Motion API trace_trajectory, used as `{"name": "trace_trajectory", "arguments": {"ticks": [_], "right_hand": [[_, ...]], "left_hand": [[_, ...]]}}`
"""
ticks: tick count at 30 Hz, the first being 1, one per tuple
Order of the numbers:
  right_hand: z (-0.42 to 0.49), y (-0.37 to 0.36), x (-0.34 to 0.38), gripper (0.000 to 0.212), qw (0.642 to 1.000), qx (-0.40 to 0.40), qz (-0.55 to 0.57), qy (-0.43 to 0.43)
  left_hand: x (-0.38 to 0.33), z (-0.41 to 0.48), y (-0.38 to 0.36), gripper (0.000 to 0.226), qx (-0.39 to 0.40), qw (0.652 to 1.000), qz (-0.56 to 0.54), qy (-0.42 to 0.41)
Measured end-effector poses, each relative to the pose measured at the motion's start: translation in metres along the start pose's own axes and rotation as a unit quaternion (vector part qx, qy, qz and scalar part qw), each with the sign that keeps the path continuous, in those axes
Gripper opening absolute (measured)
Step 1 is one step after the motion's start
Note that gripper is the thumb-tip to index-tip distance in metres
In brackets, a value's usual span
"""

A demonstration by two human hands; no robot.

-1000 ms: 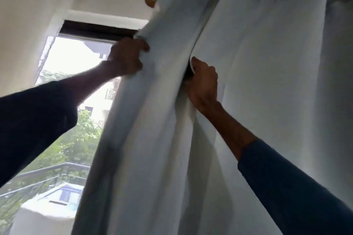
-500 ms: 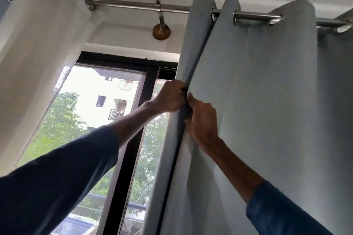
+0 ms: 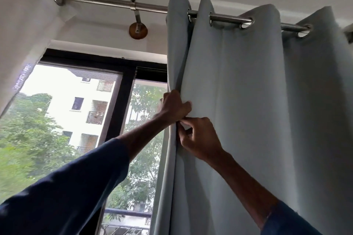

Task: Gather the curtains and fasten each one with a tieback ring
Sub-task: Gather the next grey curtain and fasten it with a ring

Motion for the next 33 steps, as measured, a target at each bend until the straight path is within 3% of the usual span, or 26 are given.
{"name": "trace_trajectory", "arguments": {"ticks": [3,6,8,11,12,14,17,22,24,28,31,33], "right_hand": [[-0.005,0.027,-0.027,0.019,0.998,-0.018,0.044,-0.033],[-0.018,0.101,-0.065,0.007,0.974,-0.19,-0.104,-0.071],[-0.031,0.145,-0.097,0.031,0.934,-0.244,-0.22,-0.141],[-0.046,0.177,-0.15,0.075,0.906,-0.217,-0.264,-0.251],[-0.049,0.174,-0.165,0.082,0.907,-0.185,-0.253,-0.281],[-0.05,0.159,-0.18,0.073,0.914,-0.119,-0.236,-0.308],[-0.041,0.146,-0.184,0.041,0.926,-0.085,-0.229,-0.287],[-0.009,0.119,-0.164,0.018,0.931,-0.038,-0.254,-0.258],[0.014,0.096,-0.143,0.021,0.931,0.0,-0.284,-0.229],[0.064,0.044,-0.077,0.025,0.968,0.012,-0.209,-0.136],[0.087,0.032,-0.031,0.02,0.981,-0.049,-0.175,-0.067],[0.089,0.033,-0.027,0.018,0.985,-0.071,-0.145,-0.059]], "left_hand": [[0.001,0.001,-0.008,0.036,-0.013,1.0,0.02,-0.006],[0.002,0.002,-0.013,0.028,-0.028,0.999,0.014,-0.016],[0.004,0.003,-0.015,0.033,-0.038,0.999,0.015,-0.024],[0.004,0.003,-0.015,0.027,-0.046,0.998,0.014,-0.036],[0.004,0.003,-0.015,0.03,-0.048,0.998,0.015,-0.038],[0.004,0.004,-0.015,0.038,-0.051,0.998,0.018,-0.043],[0.003,0.003,-0.014,0.039,-0.054,0.997,0.023,-0.049],[0.006,0.006,-0.012,0.038,-0.043,0.996,0.035,-0.065],[0.002,0.007,-0.013,0.032,-0.022,0.995,0.054,-0.078],[-0.004,0.011,-0.013,0.034,0.013,0.995,0.075,-0.063],[-0.006,0.006,-0.004,0.015,0.026,0.996,0.054,-0.064],[-0.006,0.003,0.0,0.014,0.033,0.996,0.047,-0.068]]}}
Point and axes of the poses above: each hand's wrist, its own z-axis towards the middle knuckle, its own y-axis out of the back of the hand, x = y × z, the point moved 9 cm from there along z, towards the middle knuckle, and after that the axes turned 12 degrees about y, right-handed, at the moved point
